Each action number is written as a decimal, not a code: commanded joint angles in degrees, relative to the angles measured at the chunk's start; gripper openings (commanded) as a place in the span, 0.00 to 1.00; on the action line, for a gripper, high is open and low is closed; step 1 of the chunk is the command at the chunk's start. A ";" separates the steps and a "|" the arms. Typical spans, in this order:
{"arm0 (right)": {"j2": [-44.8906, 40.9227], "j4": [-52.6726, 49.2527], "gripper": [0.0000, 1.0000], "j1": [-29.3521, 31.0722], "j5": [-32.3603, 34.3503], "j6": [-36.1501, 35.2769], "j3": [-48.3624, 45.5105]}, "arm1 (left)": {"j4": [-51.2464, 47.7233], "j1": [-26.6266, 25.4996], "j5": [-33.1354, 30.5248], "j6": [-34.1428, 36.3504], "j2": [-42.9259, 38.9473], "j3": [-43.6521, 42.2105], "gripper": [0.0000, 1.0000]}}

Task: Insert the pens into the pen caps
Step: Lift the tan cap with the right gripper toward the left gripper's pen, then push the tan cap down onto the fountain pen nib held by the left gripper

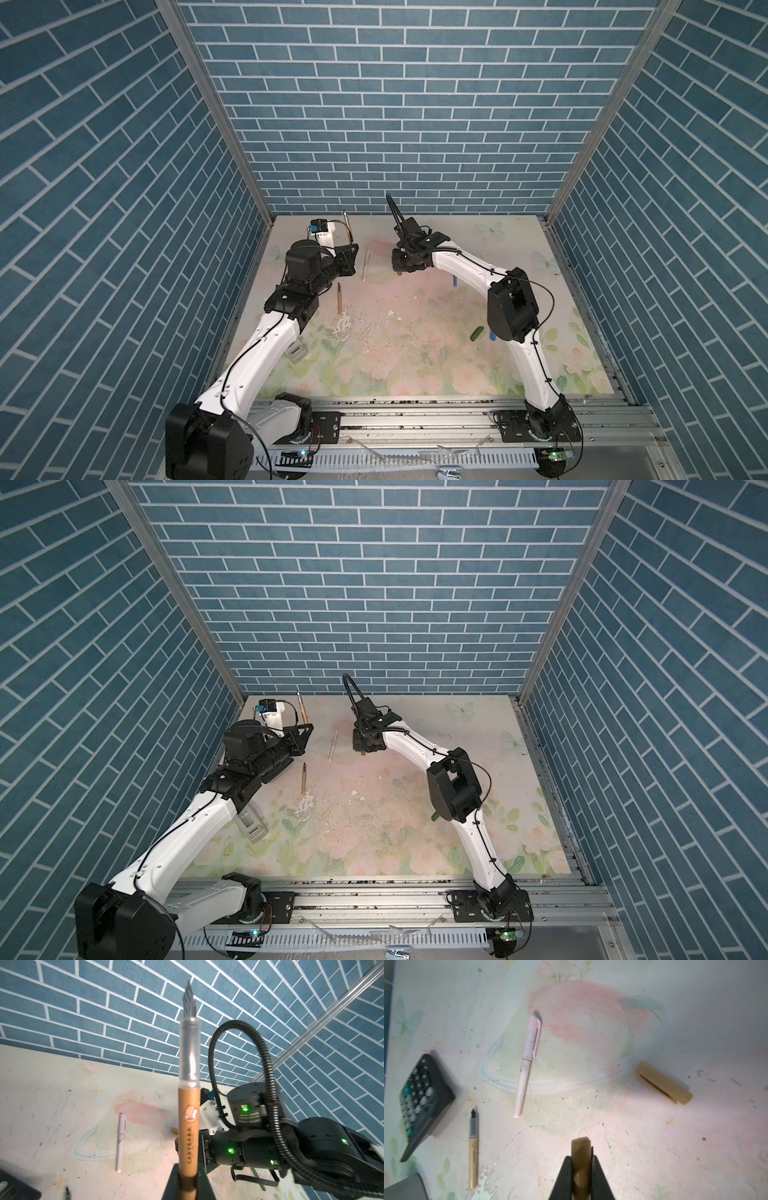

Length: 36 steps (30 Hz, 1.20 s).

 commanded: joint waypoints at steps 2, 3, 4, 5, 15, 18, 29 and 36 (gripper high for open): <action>-11.17 9.68 0.15 0.21 3.19 2.56 -11.91 | 6.13 0.50 5.48 -0.70 0.70 -1.69 0.00; -13.69 11.62 0.15 0.22 3.66 2.71 -14.96 | 7.71 0.47 7.02 -0.93 0.92 -1.97 0.00; -17.15 14.24 0.15 0.17 4.40 2.99 -19.24 | 9.28 0.37 8.24 -1.20 1.20 -2.44 0.00; -19.34 16.52 0.15 0.21 4.66 3.12 -21.97 | 10.55 0.26 9.07 -1.39 1.36 -2.83 0.00; -44.07 33.70 0.15 0.32 9.70 4.66 -47.59 | 12.29 -11.18 12.12 7.01 3.55 -3.47 0.00; -50.29 36.88 0.15 0.33 11.23 4.32 -51.45 | 10.73 -16.41 10.05 11.21 3.71 -3.81 0.00; -61.20 36.09 0.15 0.74 12.63 0.77 -50.19 | 4.85 -25.39 7.84 16.80 6.98 -1.77 0.00; -60.82 37.98 0.15 2.14 11.19 0.52 -48.41 | 3.45 -25.98 9.03 16.74 8.48 -0.49 0.00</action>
